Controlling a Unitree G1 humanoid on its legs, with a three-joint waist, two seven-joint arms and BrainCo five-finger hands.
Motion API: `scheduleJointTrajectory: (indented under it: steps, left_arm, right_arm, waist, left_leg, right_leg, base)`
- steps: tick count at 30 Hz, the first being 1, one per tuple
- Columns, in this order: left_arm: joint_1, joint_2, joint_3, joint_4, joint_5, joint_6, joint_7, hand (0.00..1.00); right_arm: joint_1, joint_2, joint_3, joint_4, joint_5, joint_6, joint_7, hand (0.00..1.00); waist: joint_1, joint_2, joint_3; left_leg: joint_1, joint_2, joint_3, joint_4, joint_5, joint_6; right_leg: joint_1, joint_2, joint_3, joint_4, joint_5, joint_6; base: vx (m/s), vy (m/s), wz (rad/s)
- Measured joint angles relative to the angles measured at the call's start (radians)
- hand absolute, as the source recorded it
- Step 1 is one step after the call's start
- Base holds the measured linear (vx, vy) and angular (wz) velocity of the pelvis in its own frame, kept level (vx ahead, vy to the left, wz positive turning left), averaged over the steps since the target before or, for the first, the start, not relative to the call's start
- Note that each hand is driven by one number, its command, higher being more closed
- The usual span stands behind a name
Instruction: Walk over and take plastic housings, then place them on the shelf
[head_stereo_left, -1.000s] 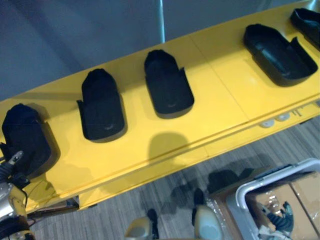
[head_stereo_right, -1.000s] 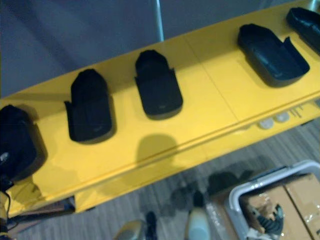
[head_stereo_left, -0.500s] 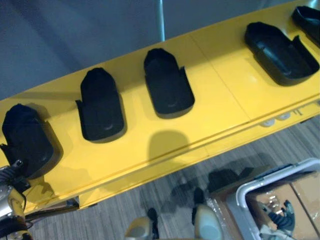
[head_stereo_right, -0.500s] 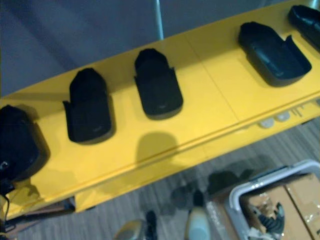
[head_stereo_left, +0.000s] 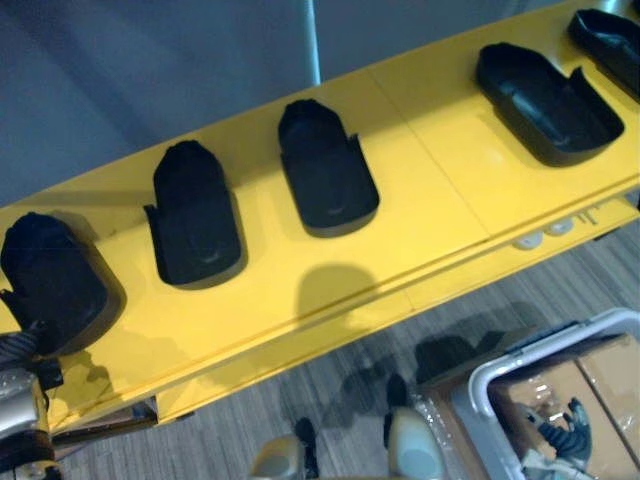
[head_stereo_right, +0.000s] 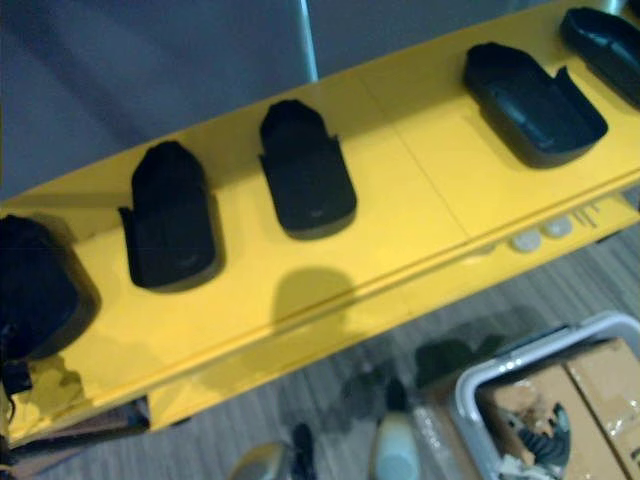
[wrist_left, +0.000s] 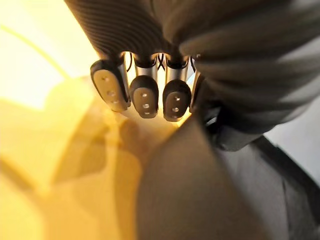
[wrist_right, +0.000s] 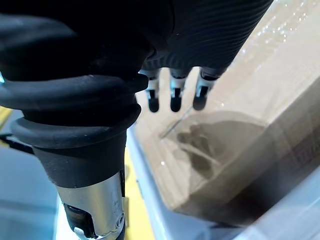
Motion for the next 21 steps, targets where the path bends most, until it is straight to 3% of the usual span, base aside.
scheduleJointTrajectory:
  steps: [8,9,13,21]
  left_arm:
    - [-0.027,0.103,-0.071,0.0,0.198,0.001,-0.051,1.0]
    - [-0.028,0.108,-0.071,0.0,0.202,0.001,-0.051,0.0]
    - [-0.029,0.108,-0.072,0.003,0.185,0.019,-0.003,0.0]
    - [-0.025,0.109,-0.062,0.002,0.161,0.022,0.106,0.0]
  right_arm:
    - [0.0,-0.02,0.001,0.024,0.01,0.0,0.005,0.0]
    - [0.0,-0.025,0.001,0.028,0.01,0.0,0.006,0.0]
    - [0.0,-0.035,0.002,0.056,0.01,-0.003,0.022,0.0]
    - [0.0,-0.022,0.049,0.049,0.009,-0.046,0.013,0.0]
  waist:
    - [-0.002,0.012,0.002]
    - [-0.002,0.016,0.002]
    - [-0.001,0.035,-0.007]
    - [0.002,0.038,-0.009]
  left_leg:
    - [0.001,-0.001,0.0,0.0,0.0,0.0]
    - [0.001,-0.001,0.0,-0.001,0.0,0.0]
    - [0.001,-0.002,0.0,-0.002,0.0,0.0]
    - [0.012,-0.001,-0.002,-0.002,0.003,-0.001]
  right_leg:
    - [0.001,0.001,0.001,-0.004,0.001,0.0]
    - [0.001,0.001,0.001,-0.006,0.002,0.001]
    - [0.006,0.002,0.001,-0.016,0.007,0.003]
    - [0.038,0.004,-0.002,-0.06,0.033,0.004]
  base:
    - [0.0,0.0,0.0]
    - [0.0,0.0,0.0]
    - [0.0,0.0,0.0]
    - [0.0,0.0,0.0]
